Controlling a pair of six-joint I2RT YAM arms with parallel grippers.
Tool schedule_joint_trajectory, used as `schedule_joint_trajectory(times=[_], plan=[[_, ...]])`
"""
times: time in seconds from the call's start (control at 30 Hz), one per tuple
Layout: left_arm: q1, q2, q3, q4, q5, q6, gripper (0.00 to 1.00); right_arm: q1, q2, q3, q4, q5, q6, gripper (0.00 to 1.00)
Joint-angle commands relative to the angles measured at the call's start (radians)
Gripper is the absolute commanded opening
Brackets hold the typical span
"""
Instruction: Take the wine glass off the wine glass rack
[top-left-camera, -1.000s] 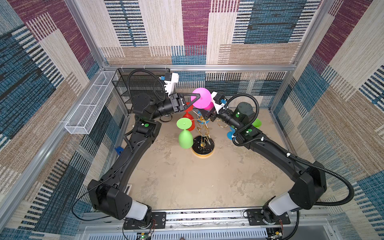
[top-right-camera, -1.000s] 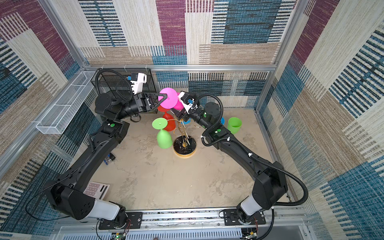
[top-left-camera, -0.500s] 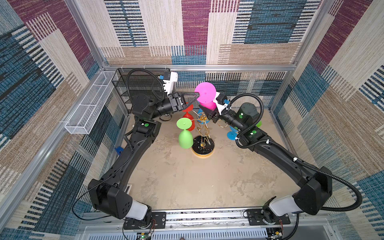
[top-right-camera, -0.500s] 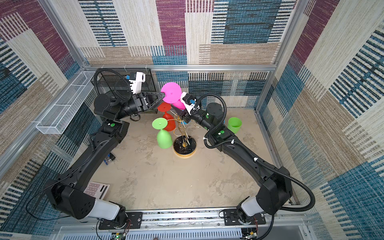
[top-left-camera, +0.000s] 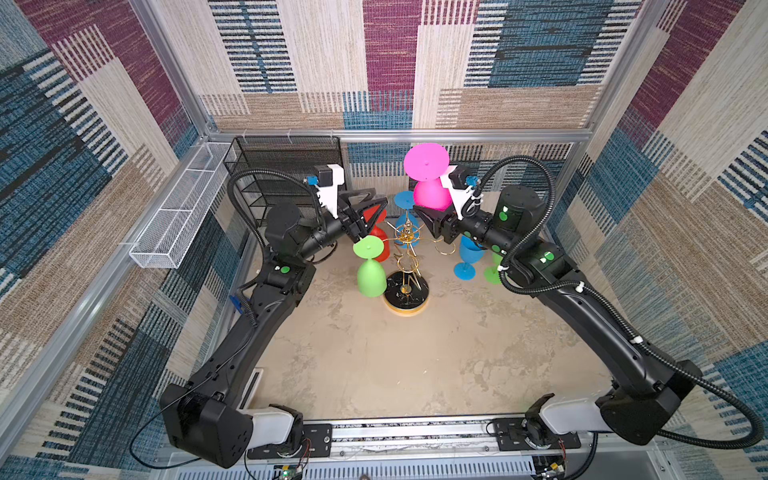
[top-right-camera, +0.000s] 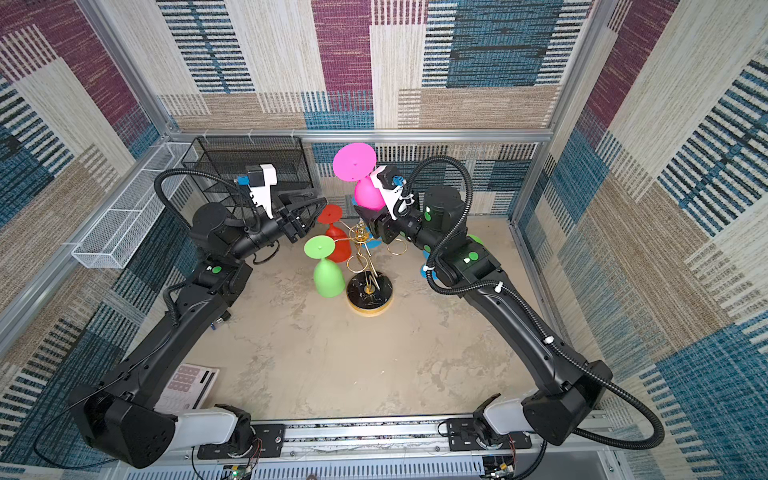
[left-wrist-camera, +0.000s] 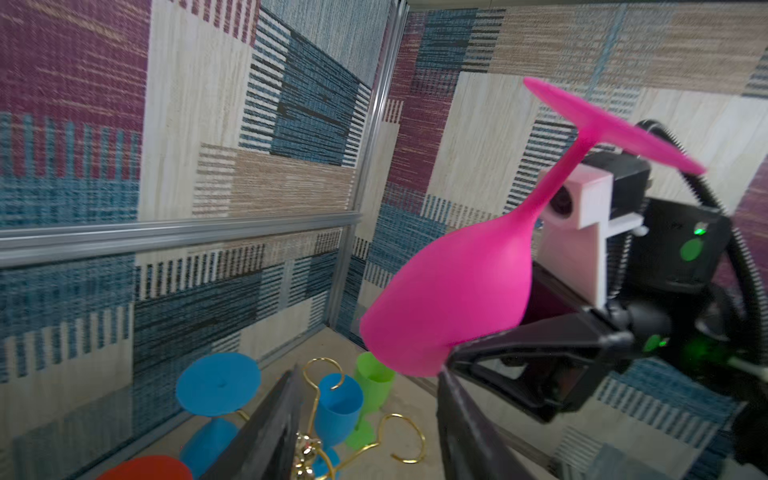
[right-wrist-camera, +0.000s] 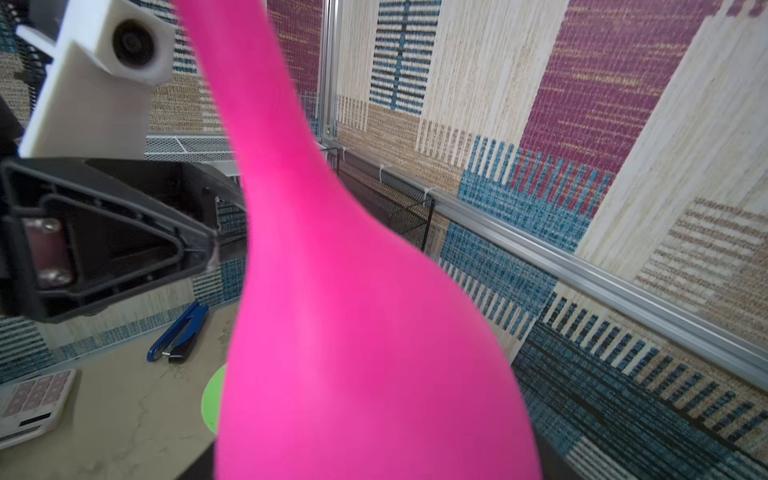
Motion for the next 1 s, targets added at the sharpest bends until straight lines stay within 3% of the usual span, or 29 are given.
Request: schedule_joint_trajectory(times=[0.0, 0.2, 0.33, 0.6, 0.97], plan=[[-0.005, -0.001, -0.041, 0.132, -0.069, 0.428, 0.55, 0.003, 0.0, 0.057, -0.189, -0.004, 0.046, 0.48], [-0.005, 0.047, -0.039, 0.227, -0.057, 0.703, 0.54, 0.004, 0.034, 0.123, -0.343, 0.012, 0.071, 0.46], [-0.005, 0.082, -0.006, 0.29, 0.038, 0.784, 0.52, 0.004, 0.047, 0.141, -0.407, 0.016, 0.078, 0.44], [-0.005, 0.14, 0.028, 0.379, 0.147, 0.861, 0.49, 0.006, 0.077, 0.165, -0.472, -0.01, 0.078, 0.43], [-0.005, 0.168, 0.05, 0.41, 0.235, 0.859, 0.42, 0.01, 0.146, 0.198, -0.501, -0.073, 0.081, 0.4]])
